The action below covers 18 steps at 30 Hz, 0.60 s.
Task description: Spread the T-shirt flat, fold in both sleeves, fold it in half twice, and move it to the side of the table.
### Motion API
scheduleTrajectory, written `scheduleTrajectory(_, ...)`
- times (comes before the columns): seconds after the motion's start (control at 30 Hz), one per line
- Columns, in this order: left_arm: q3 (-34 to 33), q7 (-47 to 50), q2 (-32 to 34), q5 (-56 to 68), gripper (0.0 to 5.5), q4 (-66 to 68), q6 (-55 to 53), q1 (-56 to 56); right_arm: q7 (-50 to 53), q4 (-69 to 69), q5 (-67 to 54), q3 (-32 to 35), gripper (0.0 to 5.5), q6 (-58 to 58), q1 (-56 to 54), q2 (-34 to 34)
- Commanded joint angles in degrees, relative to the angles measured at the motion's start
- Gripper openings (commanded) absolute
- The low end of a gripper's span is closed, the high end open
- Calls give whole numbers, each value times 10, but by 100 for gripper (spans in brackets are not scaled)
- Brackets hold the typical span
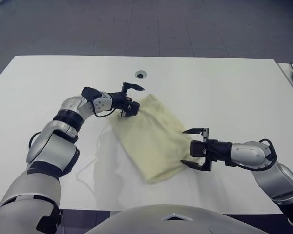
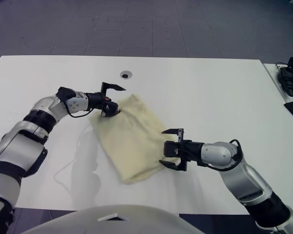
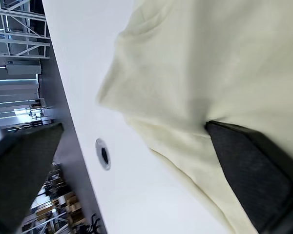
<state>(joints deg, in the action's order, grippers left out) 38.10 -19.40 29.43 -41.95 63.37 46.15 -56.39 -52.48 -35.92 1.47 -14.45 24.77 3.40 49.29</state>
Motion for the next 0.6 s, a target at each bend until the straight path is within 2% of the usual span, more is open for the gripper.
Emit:
scheduleTrajectory(0.03, -17, 111, -1, -11, 540, 28, 38, -48, 14, -5, -38, 52, 538, 56, -42, -16)
scheduleTrajectory(0.13, -62, 116, 24, 48, 540, -25, 104, -17, 47, 62, -4, 59, 538, 18, -70, -15)
scheduleTrajectory(0.23, -100, 67, 56, 124, 540, -112, 111, 56, 76, 120, 20, 48, 538, -28, -90, -32)
scheduleTrajectory(0.4, -139, -71, 115, 274, 540, -392, -54, 278, 99, 204, 43, 13, 538, -77, -116, -77)
scheduleTrajectory(0.47, -153, -89, 128, 277, 540, -469, -120, 341, 98, 221, 50, 3, 538, -89, -116, -81)
scheduleTrajectory(0.6, -193, -77, 139, 236, 540, -521, -214, 400, 86, 255, 89, -26, 538, -137, -121, -64)
